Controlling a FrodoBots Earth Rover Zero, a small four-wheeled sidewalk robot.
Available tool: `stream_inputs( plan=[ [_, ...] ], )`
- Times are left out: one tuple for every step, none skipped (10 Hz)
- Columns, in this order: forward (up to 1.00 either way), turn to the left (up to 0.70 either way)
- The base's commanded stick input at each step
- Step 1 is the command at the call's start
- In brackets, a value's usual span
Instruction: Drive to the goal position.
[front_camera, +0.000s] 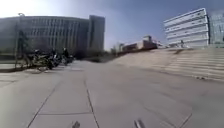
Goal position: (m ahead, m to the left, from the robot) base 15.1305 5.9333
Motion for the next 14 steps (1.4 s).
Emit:
stream_inputs(
  plan=[
    [1.0, 0.05],
    [1.0, 0.01],
    [1.0, 0.0],
    [1.0, 0.0],
    [1.0, 0.0],
    [1.0, 0.0],
    [1.0, 0.0],
    [1.0, 0.0],
    [1.0, 0.0],
    [1.0, 0.0],
    [1.0, 0.0],
    [1.0, 0.0],
    [1.0, 0.0],
    [1.0, 0.0]
  ],
)
